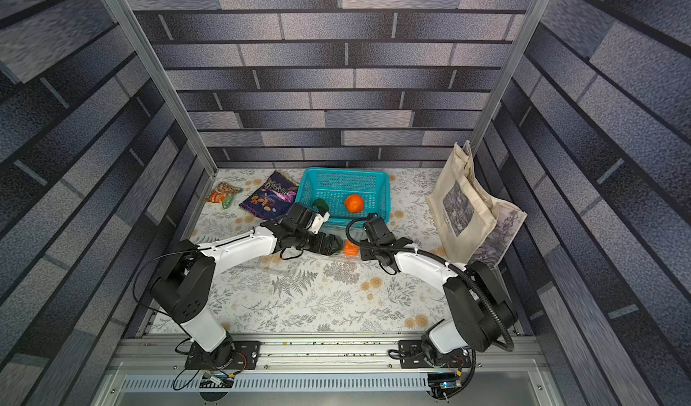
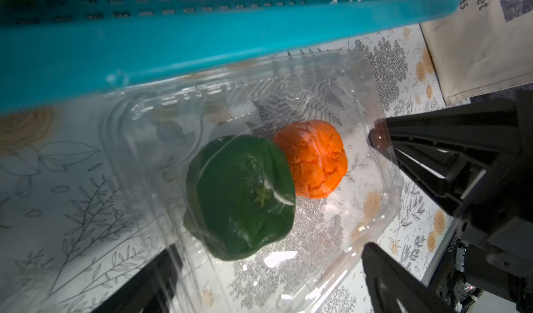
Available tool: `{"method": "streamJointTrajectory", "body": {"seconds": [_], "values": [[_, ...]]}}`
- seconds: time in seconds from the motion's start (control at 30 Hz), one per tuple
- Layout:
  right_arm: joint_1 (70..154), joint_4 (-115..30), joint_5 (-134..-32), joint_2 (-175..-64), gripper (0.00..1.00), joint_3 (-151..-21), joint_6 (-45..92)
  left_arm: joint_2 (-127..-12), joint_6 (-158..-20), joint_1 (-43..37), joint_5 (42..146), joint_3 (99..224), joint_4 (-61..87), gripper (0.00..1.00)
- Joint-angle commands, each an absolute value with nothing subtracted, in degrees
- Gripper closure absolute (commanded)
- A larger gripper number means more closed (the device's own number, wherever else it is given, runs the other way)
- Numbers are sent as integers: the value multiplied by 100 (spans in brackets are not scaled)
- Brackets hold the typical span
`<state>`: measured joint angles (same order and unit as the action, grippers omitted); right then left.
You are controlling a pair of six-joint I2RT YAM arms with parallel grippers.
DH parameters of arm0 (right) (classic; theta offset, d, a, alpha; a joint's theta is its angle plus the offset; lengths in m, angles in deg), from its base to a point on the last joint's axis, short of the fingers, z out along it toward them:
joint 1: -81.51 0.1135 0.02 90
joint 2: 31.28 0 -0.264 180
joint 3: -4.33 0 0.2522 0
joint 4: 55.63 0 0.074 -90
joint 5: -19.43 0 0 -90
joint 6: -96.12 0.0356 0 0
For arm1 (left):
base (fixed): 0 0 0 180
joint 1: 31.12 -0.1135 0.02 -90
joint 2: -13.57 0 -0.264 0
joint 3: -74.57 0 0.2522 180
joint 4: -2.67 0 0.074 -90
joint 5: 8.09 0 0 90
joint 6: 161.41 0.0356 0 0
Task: Take oranges out of containers
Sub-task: Adjust the packing box at the center of the board.
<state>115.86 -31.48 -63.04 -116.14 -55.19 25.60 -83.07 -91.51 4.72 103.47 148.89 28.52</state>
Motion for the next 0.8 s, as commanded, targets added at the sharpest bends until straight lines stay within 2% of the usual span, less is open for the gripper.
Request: {"method": "streamJointTrajectory", "body": {"seconds": [0.0,0.23,0.5,0.77], "values": [[11631,-3424,-6495,-11717,85,-5822,2357,-8018,-9421,708,10483,14618,2686,0],[11632,-3414,-6471,-11767,85,-6049,2111,-7586,-9801,1166,10448,14248,2738,0],[11636,-3688,-6618,-11869,81,-6107,2027,-7287,-9838,1858,10686,14597,3293,0],[11626,-3377,-6203,-10829,80,-5652,1927,-6862,-9438,1729,10279,14987,3903,0]]}}
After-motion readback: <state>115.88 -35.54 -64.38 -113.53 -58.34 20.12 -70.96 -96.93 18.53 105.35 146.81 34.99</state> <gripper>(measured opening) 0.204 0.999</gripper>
